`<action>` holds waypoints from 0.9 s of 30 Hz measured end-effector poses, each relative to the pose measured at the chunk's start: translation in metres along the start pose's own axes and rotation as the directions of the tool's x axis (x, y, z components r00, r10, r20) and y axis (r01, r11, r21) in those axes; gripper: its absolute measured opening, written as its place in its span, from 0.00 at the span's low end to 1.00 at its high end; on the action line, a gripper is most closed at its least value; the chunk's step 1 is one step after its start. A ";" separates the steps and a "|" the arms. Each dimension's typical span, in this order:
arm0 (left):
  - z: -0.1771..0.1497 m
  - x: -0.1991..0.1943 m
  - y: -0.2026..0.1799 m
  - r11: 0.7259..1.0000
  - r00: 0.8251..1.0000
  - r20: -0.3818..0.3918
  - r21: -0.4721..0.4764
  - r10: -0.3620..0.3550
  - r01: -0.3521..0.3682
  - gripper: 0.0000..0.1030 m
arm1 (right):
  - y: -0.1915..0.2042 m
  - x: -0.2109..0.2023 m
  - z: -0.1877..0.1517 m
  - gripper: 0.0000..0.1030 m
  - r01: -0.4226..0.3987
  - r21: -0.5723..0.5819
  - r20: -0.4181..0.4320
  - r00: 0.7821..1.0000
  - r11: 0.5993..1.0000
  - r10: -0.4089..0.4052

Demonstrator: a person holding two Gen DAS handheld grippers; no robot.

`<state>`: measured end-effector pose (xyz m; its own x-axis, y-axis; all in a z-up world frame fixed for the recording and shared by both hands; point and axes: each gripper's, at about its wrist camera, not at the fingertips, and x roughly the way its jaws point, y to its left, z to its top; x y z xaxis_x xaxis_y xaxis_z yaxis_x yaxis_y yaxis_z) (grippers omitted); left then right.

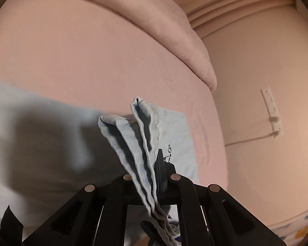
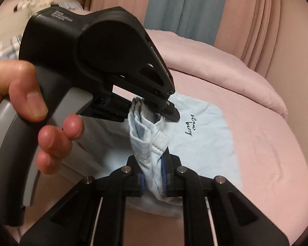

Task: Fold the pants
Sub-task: 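Fold the hem edge over toward the waistband with both tools and release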

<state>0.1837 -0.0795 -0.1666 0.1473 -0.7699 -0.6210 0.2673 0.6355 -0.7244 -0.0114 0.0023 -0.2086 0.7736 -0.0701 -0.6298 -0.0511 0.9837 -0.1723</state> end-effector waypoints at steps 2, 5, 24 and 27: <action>0.003 -0.013 0.010 1.000 1.000 0.016 0.011 0.020 -0.021 0.03 | 0.011 0.002 0.009 0.13 -0.041 0.018 0.020 0.999 0.999 0.041; 0.007 -0.021 0.036 0.997 0.998 0.005 -0.021 0.068 -0.068 0.03 | 0.034 0.009 0.022 0.13 -0.067 -0.028 0.015 0.998 0.997 0.067; -0.014 -0.097 0.031 0.981 0.976 0.150 0.090 0.159 -0.173 0.70 | -0.123 0.014 0.036 0.51 -0.358 0.329 0.007 0.926 0.874 0.377; -0.023 -0.072 0.004 0.990 0.994 0.101 0.129 0.050 -0.063 0.70 | -0.136 0.024 0.035 0.22 -0.215 0.326 -0.081 0.964 0.921 0.254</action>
<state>0.1518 -0.0198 -0.1315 0.2561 -0.7394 -0.6226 0.3777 0.6694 -0.6397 0.0360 -0.1271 -0.1737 0.6812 0.1691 -0.7123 -0.0078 0.9746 0.2238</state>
